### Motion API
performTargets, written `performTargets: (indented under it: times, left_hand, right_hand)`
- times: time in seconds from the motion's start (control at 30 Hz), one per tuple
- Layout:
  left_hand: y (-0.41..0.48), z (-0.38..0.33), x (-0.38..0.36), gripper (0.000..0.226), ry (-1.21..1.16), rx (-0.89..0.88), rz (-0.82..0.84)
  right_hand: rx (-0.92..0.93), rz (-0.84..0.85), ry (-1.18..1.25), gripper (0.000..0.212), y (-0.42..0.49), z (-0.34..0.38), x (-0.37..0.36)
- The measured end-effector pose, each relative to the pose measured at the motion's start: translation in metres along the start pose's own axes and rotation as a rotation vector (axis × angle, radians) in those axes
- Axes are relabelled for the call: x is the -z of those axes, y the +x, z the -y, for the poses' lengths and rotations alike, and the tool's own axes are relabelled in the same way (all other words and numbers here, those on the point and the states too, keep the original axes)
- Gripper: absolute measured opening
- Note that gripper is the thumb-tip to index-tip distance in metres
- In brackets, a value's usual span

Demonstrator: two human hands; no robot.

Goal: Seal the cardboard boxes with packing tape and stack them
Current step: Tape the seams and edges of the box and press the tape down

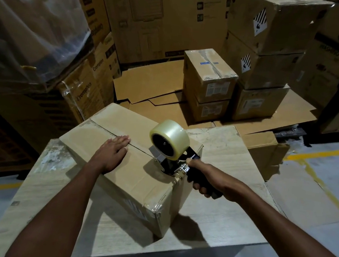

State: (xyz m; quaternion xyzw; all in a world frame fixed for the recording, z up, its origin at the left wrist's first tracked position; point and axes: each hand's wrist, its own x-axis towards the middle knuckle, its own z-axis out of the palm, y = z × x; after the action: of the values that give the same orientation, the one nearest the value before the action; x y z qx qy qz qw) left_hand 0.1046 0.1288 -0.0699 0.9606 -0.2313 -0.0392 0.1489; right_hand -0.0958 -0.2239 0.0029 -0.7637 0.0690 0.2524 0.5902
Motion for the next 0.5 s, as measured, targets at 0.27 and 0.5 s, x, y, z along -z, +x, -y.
performTargets:
  times: [0.27,0.5]
  left_hand:
    - [-0.018,-0.046,-0.012,0.054,0.051,-0.042,0.000]
    - [-0.026,-0.070,-0.021,0.052,0.011,-0.027,-0.035]
  right_hand:
    - [-0.059,0.110,-0.004,0.077,-0.003,0.005,0.011]
    - [-0.009,0.024,-0.008,0.069,-0.007,0.003,0.000]
